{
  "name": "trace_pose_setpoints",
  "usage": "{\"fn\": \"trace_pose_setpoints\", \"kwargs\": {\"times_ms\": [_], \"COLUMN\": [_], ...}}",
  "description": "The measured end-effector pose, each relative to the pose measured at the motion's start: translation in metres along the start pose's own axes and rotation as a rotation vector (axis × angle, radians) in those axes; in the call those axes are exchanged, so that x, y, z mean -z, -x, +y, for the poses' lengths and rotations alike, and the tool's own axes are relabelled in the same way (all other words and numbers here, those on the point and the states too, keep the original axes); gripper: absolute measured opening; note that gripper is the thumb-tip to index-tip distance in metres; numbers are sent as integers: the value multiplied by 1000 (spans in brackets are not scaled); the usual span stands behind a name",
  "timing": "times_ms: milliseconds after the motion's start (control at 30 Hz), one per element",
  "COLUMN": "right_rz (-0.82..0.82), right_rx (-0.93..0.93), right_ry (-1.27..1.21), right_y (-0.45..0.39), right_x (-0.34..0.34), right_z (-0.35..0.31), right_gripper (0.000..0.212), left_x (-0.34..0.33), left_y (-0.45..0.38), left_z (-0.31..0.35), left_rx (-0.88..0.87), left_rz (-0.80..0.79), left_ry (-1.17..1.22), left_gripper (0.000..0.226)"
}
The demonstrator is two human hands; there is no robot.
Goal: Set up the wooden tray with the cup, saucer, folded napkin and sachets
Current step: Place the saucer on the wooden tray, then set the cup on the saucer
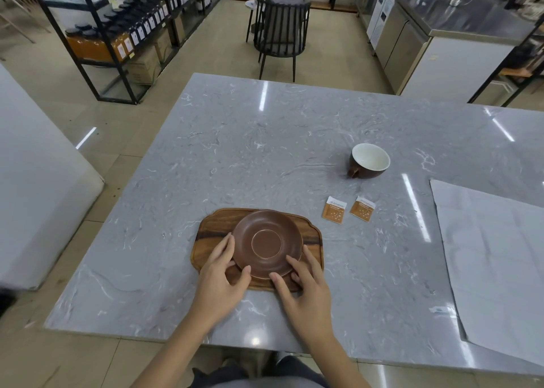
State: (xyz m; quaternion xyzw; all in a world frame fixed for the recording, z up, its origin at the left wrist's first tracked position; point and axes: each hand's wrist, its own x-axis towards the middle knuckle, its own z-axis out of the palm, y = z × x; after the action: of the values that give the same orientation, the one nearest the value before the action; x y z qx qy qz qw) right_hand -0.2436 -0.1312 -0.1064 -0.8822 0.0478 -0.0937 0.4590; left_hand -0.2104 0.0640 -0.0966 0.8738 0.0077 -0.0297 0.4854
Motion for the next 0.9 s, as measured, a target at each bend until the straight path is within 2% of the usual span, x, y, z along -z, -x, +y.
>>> {"fn": "trace_pose_setpoints", "kwargs": {"times_ms": [100,200,333,433,567,800,900], "right_rz": [-33,-63,27,68,90,72,44], "right_rx": [-25,-50,-78,-273,-482,-712,-772], "right_ry": [-111,-213,-236,-412,-672,-918,-926], "right_y": [-3,-14,-43,-75,-125,-195,-218], "right_x": [4,18,50,74,106,129,128], "right_z": [0,-3,0,1,1,22,34], "right_gripper": [46,38,26,18,18,27,27], "left_x": [1,6,17,17,3,-53,-80], "left_y": [0,-4,-30,-68,-133,-232,-262], "left_z": [6,16,38,57,90,167,193], "left_rx": [-12,-41,-133,-205,-301,-375,-388], "left_rz": [50,128,155,60,-63,-246,-337], "left_ry": [15,-80,-260,-276,-241,-210,-215], "left_gripper": [71,61,69,63,49,47,51]}}
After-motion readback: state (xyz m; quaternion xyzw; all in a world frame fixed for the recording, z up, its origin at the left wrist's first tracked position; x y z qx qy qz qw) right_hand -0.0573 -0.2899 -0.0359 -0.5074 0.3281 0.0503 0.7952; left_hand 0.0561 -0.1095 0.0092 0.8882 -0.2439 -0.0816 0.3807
